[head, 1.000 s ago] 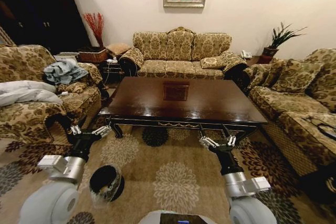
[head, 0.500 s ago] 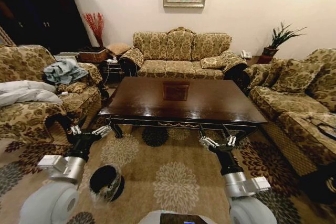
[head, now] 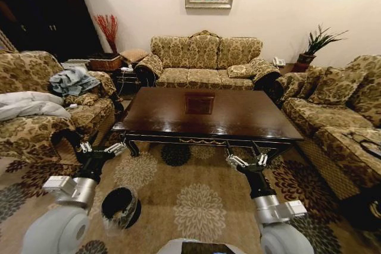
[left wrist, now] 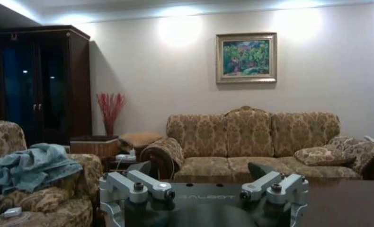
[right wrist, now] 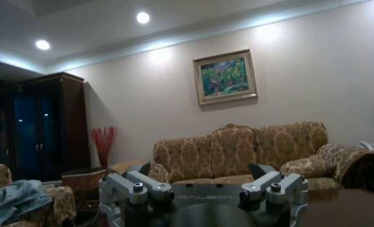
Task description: Move to the front of the table and place the trash on the table into the trash bin.
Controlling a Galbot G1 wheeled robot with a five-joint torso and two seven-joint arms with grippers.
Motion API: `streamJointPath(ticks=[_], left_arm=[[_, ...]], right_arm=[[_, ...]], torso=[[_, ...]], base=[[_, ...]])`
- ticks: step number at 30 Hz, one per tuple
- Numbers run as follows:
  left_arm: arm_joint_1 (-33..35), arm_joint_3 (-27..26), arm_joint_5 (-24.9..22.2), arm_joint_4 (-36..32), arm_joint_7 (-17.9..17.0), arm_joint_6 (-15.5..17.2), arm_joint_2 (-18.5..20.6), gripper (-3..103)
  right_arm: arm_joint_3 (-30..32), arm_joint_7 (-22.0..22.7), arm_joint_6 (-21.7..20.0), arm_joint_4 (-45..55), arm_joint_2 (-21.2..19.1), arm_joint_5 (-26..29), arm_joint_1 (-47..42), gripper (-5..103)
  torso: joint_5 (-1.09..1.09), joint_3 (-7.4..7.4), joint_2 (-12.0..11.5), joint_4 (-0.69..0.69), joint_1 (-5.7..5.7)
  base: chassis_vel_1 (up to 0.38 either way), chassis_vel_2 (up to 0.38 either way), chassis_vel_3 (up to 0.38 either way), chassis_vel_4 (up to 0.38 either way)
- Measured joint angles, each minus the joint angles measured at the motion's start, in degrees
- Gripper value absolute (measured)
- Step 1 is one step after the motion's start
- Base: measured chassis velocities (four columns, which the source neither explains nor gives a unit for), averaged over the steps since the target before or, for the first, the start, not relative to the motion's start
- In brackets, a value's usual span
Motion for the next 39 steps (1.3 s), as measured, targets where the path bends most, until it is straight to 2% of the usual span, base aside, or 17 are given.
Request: streamJointPath(ticks=[39], left_arm=[[0.0, 0.0, 0.0, 0.0, 0.0, 0.0, 0.0, 100]], right_arm=[[0.0, 0.0, 0.0, 0.0, 0.0, 0.0, 0.0, 100]], torso=[[0.0, 0.0, 0.0, 0.0, 0.0]], base=[[0.0, 0.0, 0.0, 0.0]])
